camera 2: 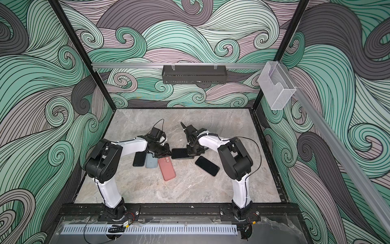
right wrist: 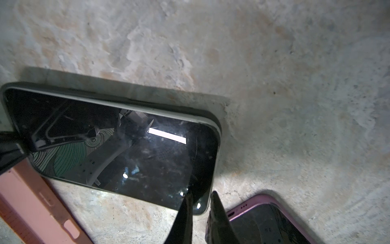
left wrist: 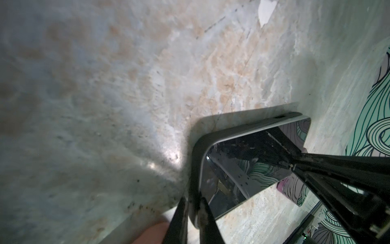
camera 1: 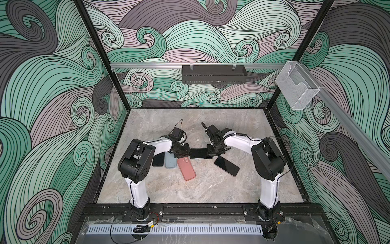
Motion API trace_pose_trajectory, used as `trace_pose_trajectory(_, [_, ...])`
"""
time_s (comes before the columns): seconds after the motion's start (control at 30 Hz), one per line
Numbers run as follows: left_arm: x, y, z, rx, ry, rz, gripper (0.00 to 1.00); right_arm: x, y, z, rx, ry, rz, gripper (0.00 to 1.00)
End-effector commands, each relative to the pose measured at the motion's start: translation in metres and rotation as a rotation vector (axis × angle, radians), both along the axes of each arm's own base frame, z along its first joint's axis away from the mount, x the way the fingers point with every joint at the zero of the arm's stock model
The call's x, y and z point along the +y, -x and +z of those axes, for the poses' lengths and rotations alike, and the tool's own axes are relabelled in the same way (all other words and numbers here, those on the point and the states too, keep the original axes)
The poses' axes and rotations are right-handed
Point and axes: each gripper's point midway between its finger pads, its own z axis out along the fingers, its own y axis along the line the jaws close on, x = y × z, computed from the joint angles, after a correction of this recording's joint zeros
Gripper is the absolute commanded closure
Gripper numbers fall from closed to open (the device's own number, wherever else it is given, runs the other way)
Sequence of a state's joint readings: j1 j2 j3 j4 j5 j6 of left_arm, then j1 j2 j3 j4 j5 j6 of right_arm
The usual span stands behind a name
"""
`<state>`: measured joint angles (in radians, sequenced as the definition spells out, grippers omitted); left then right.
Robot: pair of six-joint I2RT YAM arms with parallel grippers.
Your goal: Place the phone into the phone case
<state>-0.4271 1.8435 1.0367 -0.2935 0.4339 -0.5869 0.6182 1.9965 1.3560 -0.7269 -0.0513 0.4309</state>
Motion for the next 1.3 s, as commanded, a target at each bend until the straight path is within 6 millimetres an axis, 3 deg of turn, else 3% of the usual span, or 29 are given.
trace_pose_trajectory(0.0, [-0.004,0.006,0.004,0.007,0.012,-0.021,0.84,-0.083,0.089,-0.099,0.322,0.375,0.008,0.84])
trace_pose_trajectory(1.13, [-0.005,0.004,-0.006,0.028,-0.002,-0.022,0.84,-0.114,0.104,-0.131,0.364,0.539,0.014,0.84])
trace_pose_trajectory(1.27, [-0.005,0.004,-0.011,0.034,-0.01,-0.021,0.84,-0.108,0.103,-0.129,0.341,0.5,0.025,0.83])
